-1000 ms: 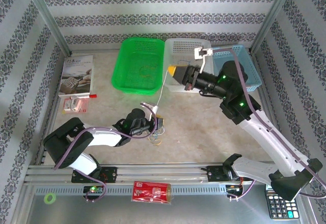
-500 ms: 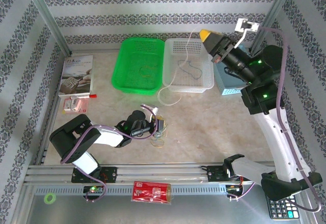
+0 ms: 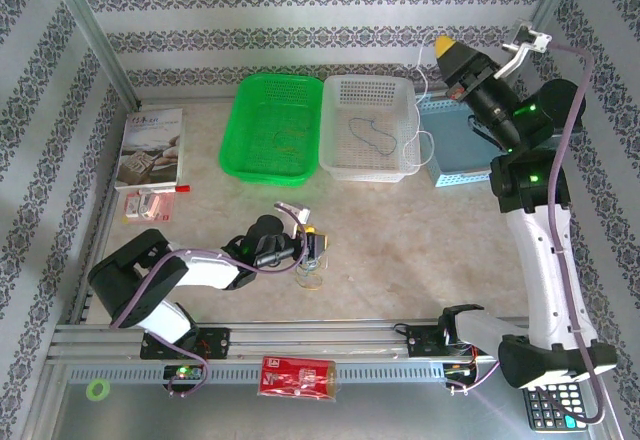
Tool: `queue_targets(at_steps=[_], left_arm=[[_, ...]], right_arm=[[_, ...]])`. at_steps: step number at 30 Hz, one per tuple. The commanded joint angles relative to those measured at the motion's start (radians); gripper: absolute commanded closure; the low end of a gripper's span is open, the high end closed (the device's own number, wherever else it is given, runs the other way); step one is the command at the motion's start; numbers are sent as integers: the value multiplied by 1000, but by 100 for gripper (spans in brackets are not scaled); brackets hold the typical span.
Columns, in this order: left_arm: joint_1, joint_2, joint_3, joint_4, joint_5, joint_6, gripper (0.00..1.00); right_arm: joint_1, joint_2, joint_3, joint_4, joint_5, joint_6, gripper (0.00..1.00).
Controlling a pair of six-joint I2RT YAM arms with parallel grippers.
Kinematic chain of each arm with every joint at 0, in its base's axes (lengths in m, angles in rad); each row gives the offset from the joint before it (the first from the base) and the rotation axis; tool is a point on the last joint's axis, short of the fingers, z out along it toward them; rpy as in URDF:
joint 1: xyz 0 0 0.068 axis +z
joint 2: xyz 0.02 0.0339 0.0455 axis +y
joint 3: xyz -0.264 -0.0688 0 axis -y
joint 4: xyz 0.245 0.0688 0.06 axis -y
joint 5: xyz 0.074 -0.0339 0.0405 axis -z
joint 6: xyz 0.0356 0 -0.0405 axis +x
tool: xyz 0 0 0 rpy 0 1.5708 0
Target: Untangle the cables
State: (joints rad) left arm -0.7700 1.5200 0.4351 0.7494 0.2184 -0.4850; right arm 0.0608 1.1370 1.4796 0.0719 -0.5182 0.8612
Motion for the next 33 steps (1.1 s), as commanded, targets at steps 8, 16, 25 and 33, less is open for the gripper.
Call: queue_targets(at_steps=[8, 16, 25, 33], left_arm=[[9, -147, 99, -156, 5, -12, 2], [9, -225, 140, -223, -37, -4, 0], [9, -285, 207, -308, -55, 6, 0], [9, -332, 227, -341, -64, 2, 0]], right_arm=[[-114, 101, -17, 60, 169, -68, 100], [-186, 245, 54, 69, 347, -156, 100], [-195, 392, 31, 100, 458, -184, 100], [-99, 491, -159, 194, 607, -221, 100]])
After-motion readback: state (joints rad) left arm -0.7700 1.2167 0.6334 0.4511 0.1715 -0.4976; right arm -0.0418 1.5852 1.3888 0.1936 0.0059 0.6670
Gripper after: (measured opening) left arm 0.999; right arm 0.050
